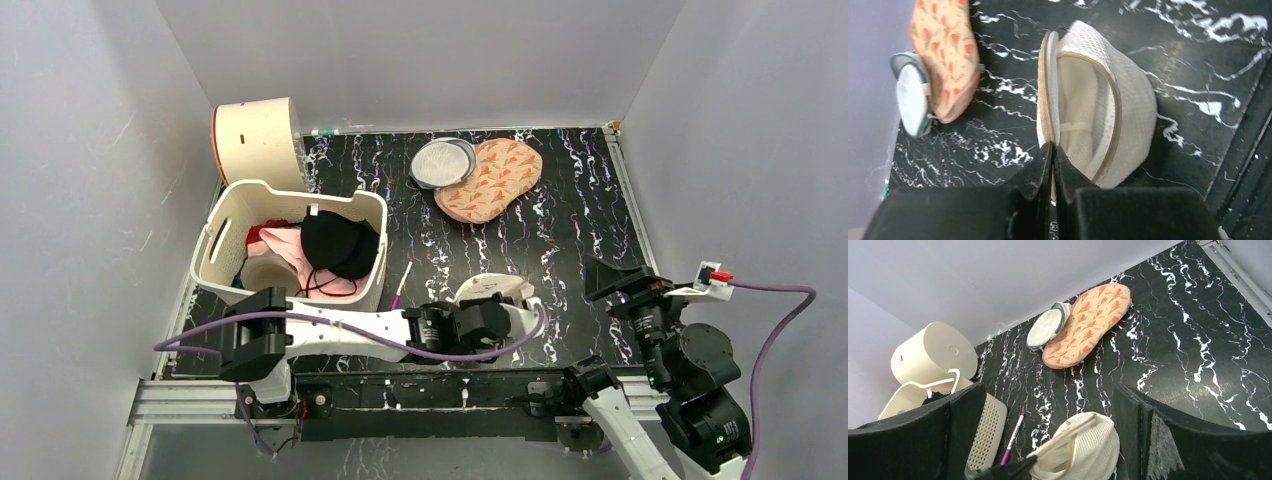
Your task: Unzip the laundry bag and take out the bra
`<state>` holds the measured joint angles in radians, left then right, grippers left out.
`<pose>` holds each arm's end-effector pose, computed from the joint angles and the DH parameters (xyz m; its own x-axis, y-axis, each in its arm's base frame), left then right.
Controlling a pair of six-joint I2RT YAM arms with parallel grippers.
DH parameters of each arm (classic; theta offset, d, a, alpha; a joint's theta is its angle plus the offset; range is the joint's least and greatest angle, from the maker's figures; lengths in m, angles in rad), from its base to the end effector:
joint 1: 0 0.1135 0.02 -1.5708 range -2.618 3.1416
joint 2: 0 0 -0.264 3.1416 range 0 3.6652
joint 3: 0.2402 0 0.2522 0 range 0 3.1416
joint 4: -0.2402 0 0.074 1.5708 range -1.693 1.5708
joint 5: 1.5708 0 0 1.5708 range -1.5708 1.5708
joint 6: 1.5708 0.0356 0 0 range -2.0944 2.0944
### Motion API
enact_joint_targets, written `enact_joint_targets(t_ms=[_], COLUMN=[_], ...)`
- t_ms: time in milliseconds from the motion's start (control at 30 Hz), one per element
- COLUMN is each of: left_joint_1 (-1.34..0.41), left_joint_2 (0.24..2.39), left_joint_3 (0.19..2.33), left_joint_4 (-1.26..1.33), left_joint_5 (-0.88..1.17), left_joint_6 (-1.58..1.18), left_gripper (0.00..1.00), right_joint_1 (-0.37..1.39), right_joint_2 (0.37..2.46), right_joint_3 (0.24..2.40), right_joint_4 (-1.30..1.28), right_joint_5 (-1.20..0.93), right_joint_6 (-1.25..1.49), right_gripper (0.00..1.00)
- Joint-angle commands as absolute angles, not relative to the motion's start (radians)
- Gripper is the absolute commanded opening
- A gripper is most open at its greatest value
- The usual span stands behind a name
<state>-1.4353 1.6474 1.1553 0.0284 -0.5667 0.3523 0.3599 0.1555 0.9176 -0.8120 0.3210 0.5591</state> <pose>0.0699 -0.3715 0.2673 0.2094 0.6194 -0.7566 0.7446 0.4006 0.5340 0.0064 -0.0096 0.3615 -0.0604 0.5151 -0.8550 -0.0085 0.8563 0.5164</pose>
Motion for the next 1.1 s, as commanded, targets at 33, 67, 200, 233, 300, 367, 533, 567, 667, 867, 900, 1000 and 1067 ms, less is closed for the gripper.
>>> enact_joint_targets(t_ms=[33,67,200,233,300,367,533,567,667,867,900,1000,1067], left_joint_1=[-1.461,-1.463,-1.463,-1.463,-1.463,-1.463,-1.464,-1.464,-1.462,-1.445,-1.441,-1.426,-1.414], left_joint_2=[1.707,1.723,1.792,1.814,1.858,1.902,1.996,2.005,2.007,1.966,1.955,1.92,1.885], left_joint_3=[1.201,1.207,1.228,1.239,1.258,1.281,1.318,1.316,1.291,1.229,1.222,1.204,1.19], left_joint_4=[-0.034,-0.042,-0.058,-0.066,-0.084,-0.116,-0.187,-0.192,-0.169,-0.101,-0.094,-0.07,-0.052], left_joint_5=[-0.506,-0.486,-0.435,-0.427,-0.417,-0.404,-0.413,-0.416,-0.418,-0.371,-0.364,-0.354,-0.354], left_joint_6=[0.338,0.326,0.286,0.28,0.271,0.26,0.22,0.213,0.183,0.124,0.115,0.089,0.074], left_gripper=[0.0,0.0,0.0,0.0,0.0,0.0,0.0,0.0,0.01,0.2,0.23,0.31,0.4], right_joint_1=[0.366,0.366,0.367,0.367,0.367,0.367,0.367,0.368,0.368,0.368,0.368,0.367,0.368], right_joint_2=[0.16,0.163,0.173,0.175,0.179,0.179,0.175,0.176,0.182,0.171,0.17,0.176,0.179], right_joint_3=[0.906,0.905,0.898,0.896,0.896,0.894,0.886,0.887,0.886,0.881,0.88,0.88,0.88], right_joint_4=[-0.783,-0.782,-0.774,-0.772,-0.773,-0.773,-0.769,-0.769,-0.767,-0.762,-0.76,-0.761,-0.761], right_joint_5=[0.353,0.351,0.347,0.347,0.346,0.347,0.345,0.344,0.336,0.33,0.329,0.327,0.325], right_joint_6=[0.562,0.562,0.557,0.555,0.552,0.552,0.55,0.549,0.545,0.545,0.543,0.542,0.541], right_gripper=[0.98,0.98,0.98,0.98,0.98,0.98,0.98,0.98,0.98,0.98,0.98,0.98,0.98])
